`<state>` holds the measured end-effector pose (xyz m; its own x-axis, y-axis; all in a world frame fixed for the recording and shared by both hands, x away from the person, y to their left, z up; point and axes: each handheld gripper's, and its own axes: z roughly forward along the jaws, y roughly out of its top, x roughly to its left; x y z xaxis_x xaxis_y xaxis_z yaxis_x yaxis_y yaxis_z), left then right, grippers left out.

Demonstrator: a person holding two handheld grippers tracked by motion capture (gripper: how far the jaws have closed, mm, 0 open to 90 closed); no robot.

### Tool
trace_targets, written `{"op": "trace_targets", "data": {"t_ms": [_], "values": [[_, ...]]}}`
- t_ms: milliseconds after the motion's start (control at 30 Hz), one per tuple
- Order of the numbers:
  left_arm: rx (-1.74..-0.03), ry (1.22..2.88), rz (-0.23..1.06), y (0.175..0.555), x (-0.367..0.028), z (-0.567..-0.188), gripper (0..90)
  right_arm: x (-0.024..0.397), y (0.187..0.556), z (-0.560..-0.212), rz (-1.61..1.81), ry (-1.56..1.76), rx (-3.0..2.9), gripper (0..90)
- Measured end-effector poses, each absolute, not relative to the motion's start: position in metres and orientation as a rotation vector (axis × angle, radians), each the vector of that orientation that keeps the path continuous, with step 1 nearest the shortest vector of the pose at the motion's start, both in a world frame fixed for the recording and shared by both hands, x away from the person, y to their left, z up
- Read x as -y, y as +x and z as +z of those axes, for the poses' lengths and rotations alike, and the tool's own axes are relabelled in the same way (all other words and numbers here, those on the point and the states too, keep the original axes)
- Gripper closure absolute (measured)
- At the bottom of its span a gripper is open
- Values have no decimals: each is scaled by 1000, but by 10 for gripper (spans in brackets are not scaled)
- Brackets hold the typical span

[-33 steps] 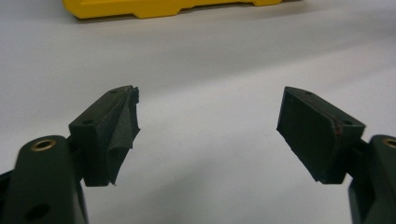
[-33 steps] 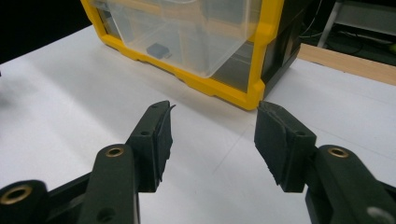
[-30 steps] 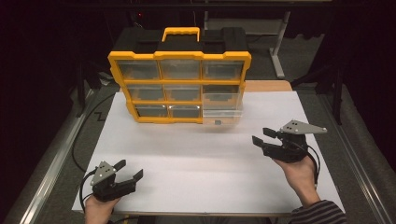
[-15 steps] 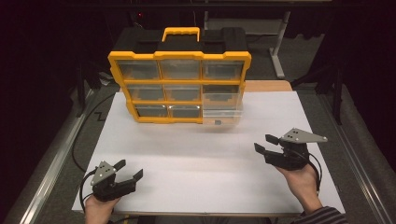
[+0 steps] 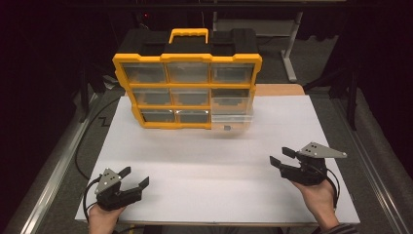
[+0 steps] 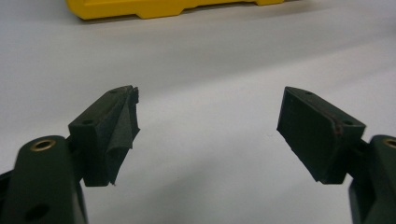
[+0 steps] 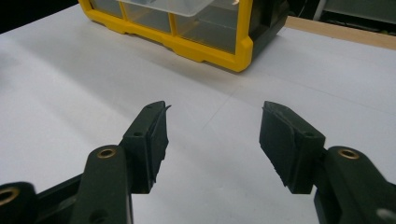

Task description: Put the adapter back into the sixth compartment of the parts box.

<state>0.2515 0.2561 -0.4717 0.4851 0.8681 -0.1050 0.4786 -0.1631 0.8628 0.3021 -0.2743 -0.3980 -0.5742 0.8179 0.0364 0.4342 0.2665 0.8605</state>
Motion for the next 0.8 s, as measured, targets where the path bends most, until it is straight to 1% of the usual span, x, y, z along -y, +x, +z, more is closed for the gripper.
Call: {"op": "trace_targets", "data": {"t_ms": [800], "values": [[-1138,1794,527,251,-257,-471,213,299,284,-426,1306,1242,-2035,381]]}}
